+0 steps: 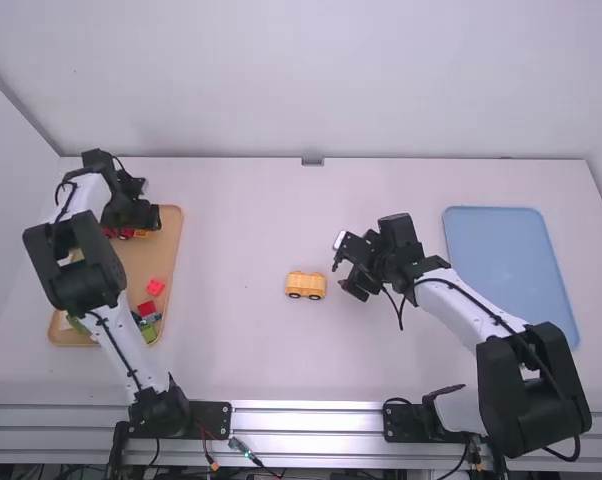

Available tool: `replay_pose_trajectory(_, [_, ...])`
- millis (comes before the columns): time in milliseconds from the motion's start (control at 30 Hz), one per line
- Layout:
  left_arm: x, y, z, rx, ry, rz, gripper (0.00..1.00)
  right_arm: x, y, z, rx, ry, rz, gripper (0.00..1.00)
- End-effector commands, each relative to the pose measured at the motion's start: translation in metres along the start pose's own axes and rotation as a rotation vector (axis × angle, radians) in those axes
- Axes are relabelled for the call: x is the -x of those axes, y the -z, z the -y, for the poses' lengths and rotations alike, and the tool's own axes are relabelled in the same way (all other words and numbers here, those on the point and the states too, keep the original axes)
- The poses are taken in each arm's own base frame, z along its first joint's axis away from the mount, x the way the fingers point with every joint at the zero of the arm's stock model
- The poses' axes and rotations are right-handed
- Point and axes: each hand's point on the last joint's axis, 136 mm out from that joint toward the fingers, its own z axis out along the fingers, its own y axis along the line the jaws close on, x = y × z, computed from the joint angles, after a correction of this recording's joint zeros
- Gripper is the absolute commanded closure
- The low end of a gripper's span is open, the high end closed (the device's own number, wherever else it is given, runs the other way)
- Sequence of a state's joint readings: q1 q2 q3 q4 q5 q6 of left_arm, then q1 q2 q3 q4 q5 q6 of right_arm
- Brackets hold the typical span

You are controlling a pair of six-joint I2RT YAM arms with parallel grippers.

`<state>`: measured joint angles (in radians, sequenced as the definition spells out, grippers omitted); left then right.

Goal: Assemble lego blocks to make yellow taxi

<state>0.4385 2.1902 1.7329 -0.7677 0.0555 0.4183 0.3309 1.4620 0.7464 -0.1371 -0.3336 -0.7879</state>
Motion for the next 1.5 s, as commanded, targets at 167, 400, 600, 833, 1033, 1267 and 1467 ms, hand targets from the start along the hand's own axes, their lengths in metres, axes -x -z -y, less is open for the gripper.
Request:
replay_pose_trajectory(167, [0.001, -0.012, -0.001, -0.015, -0.013, 0.0, 0.25, 0.005, 0.004, 0.0, -0.005, 0.002, 0.015, 0.01])
replay_pose_trajectory(400, [-0.002, -0.016, 0.001, -0.016, -0.019, -0.007, 0.3, 0.005, 0.004, 0.0, -0.004, 0.002, 0.015, 0.01])
replay_pose_trajectory(600, [-0.004, -0.024, 0.003, -0.017, -0.02, -0.002, 0.35, 0.005, 0.004, 0.0, -0.004, 0.002, 0.015, 0.01])
replay_pose_trajectory(833, [-0.008, -0.025, 0.004, -0.019, 0.001, -0.014, 0.41, 0.005, 0.004, 0.0, -0.004, 0.003, 0.015, 0.01])
replay_pose_trajectory(1033, [-0.009, -0.026, 0.005, -0.023, 0.003, -0.014, 0.43, 0.005, 0.004, 0.0, -0.003, 0.002, 0.014, 0.01])
replay_pose_trajectory(1267, [-0.015, -0.038, 0.007, -0.019, 0.004, -0.012, 0.44, 0.004, 0.003, -0.001, -0.002, 0.001, 0.012, 0.01])
replay_pose_trajectory(1467, [-0.011, -0.038, 0.006, -0.014, 0.023, 0.004, 0.46, 0.004, 0.004, -0.001, -0.002, 0.0, 0.012, 0.01])
